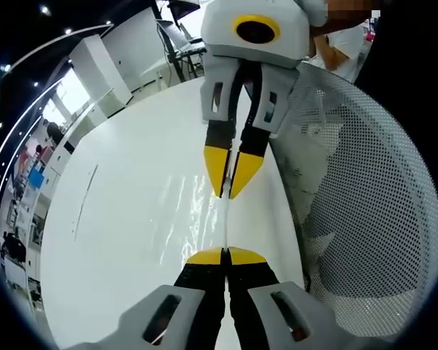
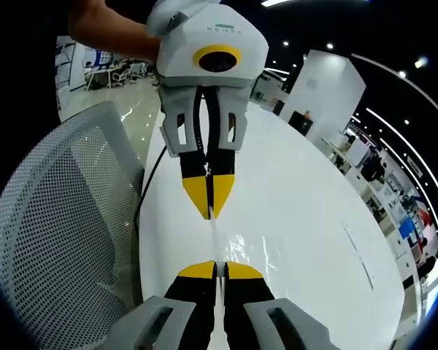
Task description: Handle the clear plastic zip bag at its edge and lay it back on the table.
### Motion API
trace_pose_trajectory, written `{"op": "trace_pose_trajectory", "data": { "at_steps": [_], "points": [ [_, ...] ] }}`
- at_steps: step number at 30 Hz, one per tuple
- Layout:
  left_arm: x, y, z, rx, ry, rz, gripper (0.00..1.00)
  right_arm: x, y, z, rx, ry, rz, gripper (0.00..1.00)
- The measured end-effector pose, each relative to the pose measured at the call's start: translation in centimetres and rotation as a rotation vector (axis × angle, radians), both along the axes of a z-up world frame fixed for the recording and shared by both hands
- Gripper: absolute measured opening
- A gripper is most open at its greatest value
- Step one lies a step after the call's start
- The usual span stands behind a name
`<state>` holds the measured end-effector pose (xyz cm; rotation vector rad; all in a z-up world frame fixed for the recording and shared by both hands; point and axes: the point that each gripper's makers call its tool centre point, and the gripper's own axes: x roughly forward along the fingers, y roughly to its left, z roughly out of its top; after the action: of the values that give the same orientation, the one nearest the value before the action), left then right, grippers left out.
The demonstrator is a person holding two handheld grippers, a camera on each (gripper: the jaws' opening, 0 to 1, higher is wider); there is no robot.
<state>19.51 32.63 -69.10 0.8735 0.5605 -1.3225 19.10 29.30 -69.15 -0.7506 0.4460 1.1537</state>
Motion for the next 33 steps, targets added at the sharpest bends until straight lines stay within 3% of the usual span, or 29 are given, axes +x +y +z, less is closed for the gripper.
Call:
{"op": "trace_pose_trajectory", "data": {
  "at_steps": [33],
  "points": [
    [0.02, 0.40, -0.01, 0.004, -0.002, 0.001, 0.00, 0.05, -0.51, 0.12, -0.008, -0.002, -0.002, 0.00]
  ]
}}
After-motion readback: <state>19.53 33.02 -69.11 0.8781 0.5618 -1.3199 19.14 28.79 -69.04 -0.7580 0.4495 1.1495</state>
